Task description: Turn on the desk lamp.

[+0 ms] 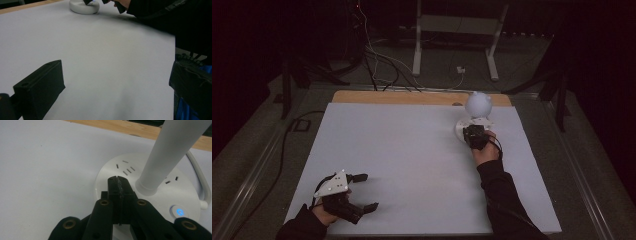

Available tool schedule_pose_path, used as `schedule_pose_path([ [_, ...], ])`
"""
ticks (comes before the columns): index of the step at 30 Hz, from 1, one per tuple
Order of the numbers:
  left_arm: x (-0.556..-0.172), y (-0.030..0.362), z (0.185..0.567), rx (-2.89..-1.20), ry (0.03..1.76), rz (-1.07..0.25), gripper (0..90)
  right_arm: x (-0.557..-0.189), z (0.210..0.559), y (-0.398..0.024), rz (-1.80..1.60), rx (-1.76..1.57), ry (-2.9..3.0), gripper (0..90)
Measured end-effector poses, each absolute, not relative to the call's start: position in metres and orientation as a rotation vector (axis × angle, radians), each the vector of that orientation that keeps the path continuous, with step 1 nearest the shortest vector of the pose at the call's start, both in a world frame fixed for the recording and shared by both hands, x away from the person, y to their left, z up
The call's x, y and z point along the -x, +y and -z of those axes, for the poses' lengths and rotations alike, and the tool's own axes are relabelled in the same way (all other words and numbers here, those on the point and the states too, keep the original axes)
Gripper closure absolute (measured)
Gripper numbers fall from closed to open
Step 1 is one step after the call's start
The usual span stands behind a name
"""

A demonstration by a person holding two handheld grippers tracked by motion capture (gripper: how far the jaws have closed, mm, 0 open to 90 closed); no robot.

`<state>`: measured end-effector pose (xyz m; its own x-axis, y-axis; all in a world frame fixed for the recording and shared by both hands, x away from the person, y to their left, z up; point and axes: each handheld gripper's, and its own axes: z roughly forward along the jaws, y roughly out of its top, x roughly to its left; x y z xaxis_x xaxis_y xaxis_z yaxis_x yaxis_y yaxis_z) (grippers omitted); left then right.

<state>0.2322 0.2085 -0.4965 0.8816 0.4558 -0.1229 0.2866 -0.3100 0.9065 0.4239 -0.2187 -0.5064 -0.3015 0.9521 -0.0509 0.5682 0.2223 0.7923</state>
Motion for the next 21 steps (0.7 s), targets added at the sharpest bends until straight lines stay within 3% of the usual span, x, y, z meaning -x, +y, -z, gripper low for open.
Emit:
schedule_pose_path([
  [21,-0.2322,0.2083,0.4967,-1.916,0.546,-0.185,0.3,-0.4244,0.5066,-0.2186,-0.920,-1.403,1.956,90.0],
])
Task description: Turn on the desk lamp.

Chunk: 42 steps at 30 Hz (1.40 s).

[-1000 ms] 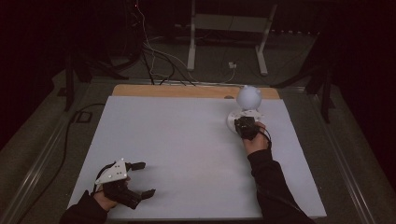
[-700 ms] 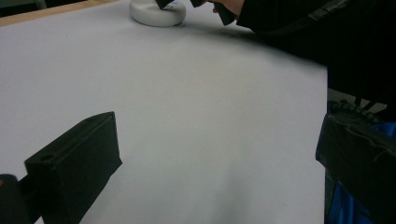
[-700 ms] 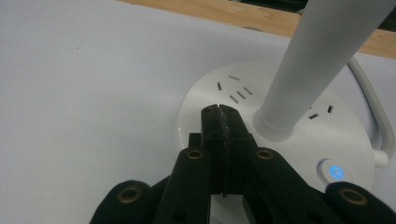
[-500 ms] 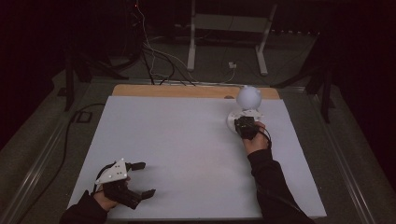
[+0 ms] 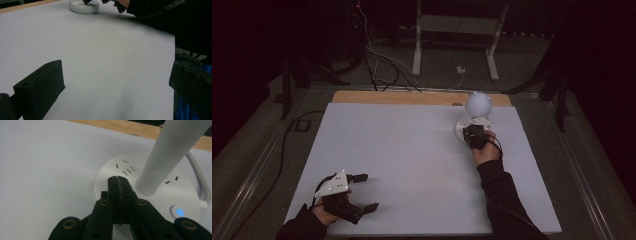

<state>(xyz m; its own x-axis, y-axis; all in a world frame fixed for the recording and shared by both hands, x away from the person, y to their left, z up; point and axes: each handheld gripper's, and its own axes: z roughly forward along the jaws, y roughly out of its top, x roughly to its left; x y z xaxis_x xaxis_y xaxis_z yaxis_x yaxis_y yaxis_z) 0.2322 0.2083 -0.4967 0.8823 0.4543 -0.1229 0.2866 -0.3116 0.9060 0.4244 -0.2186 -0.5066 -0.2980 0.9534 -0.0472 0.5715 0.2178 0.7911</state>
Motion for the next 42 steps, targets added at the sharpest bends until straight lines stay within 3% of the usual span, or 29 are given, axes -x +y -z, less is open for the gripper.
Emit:
schedule_pose_path([
  [6,-0.233,0.208,0.497,-1.914,0.550,-0.181,0.3,-0.420,0.505,-0.221,-0.961,-1.406,1.930,88.8],
  [16,-0.232,0.208,0.496,-1.912,0.545,-0.184,0.3,-0.411,0.497,-0.219,-1.021,-1.354,1.920,69.8],
  [21,-0.232,0.208,0.496,-1.912,0.545,-0.184,0.3,-0.409,0.493,-0.221,-1.030,-1.340,1.939,64.8],
  [29,-0.232,0.208,0.496,-1.914,0.544,-0.184,0.3,-0.407,0.490,-0.220,-1.079,-1.365,1.986,45.8],
  [30,-0.232,0.208,0.496,-1.914,0.544,-0.185,0.3,-0.405,0.488,-0.219,-1.089,-1.364,1.982,38.2],
  [38,-0.232,0.208,0.496,-1.912,0.544,-0.184,0.3,-0.401,0.481,-0.216,-1.128,-1.387,1.997,25.2],
  [39,-0.232,0.208,0.496,-1.912,0.544,-0.184,0.3,-0.399,0.480,-0.216,-1.141,-1.373,2.000,17.9],
  [42,-0.232,0.208,0.496,-1.910,0.546,-0.184,0.3,-0.398,0.478,-0.216,-1.144,-1.357,2.030,14.2],
])
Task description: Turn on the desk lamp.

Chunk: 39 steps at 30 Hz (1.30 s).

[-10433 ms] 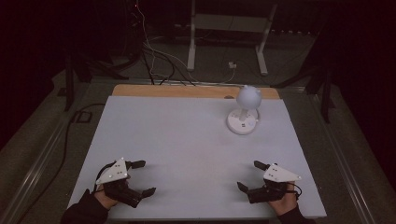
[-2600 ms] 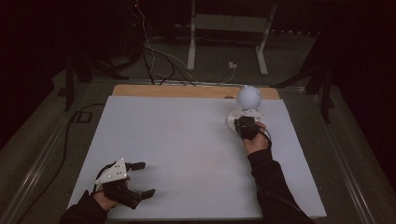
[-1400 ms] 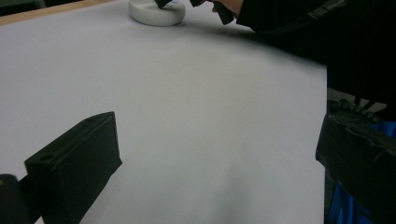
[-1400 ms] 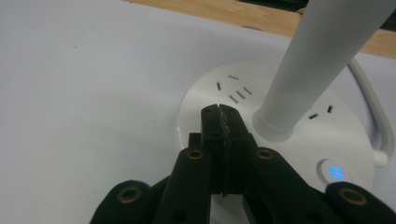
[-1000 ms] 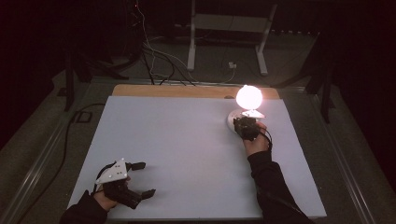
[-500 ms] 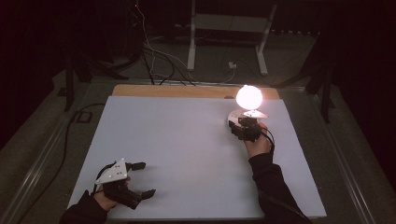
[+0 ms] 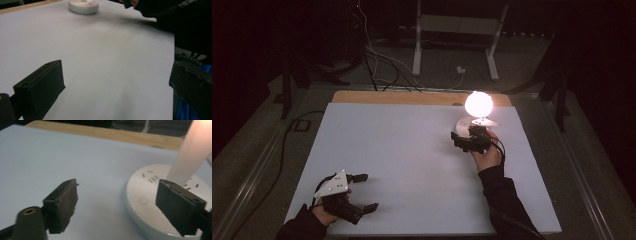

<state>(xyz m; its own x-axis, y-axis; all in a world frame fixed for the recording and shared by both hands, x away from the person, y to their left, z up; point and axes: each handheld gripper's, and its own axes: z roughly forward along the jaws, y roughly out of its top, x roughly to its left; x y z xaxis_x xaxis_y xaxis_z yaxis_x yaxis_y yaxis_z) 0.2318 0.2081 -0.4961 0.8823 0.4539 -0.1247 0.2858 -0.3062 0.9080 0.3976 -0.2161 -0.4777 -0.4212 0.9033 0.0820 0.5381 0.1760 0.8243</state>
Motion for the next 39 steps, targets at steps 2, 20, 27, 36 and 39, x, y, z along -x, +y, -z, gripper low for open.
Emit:
schedule_pose_path([
  [2,-0.232,0.208,0.496,-1.911,0.546,-0.184,0.3,-0.397,0.477,-0.216,-1.144,-1.363,2.043,13.5],
  [20,-0.233,0.208,0.496,-1.909,0.551,-0.183,0.3,-0.385,0.465,-0.230,-1.214,-1.295,2.147,0.0],
  [27,-0.231,0.208,0.496,-1.907,0.546,-0.186,0.3,-0.375,0.457,-0.233,-1.226,-1.275,2.144,0.0],
  [36,-0.231,0.208,0.496,-1.913,0.543,-0.185,0.3,-0.358,0.453,-0.242,-1.253,-1.263,2.146,0.0],
  [39,-0.231,0.207,0.496,-1.915,0.542,-0.183,0.3,-0.351,0.454,-0.246,-1.262,-1.262,2.145,0.0],
])
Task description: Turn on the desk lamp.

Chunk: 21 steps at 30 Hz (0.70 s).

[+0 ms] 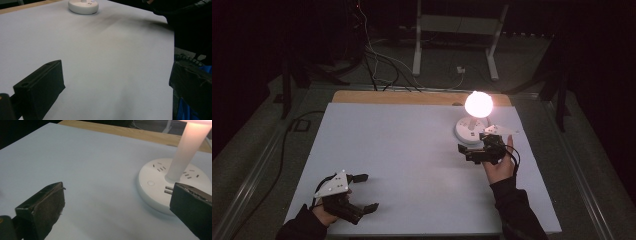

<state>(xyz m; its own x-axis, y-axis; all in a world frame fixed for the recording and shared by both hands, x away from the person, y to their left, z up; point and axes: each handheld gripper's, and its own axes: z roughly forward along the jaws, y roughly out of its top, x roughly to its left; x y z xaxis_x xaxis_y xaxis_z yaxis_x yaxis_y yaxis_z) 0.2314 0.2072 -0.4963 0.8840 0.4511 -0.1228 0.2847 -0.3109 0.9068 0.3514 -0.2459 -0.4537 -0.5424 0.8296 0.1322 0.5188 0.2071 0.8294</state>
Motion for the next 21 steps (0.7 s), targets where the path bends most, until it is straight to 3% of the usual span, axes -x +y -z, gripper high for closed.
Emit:
schedule_pose_path([
  [21,-0.232,0.208,0.496,-1.913,0.551,-0.184,0.3,-0.299,0.471,-0.272,-1.253,-1.206,2.153,0.0],
])
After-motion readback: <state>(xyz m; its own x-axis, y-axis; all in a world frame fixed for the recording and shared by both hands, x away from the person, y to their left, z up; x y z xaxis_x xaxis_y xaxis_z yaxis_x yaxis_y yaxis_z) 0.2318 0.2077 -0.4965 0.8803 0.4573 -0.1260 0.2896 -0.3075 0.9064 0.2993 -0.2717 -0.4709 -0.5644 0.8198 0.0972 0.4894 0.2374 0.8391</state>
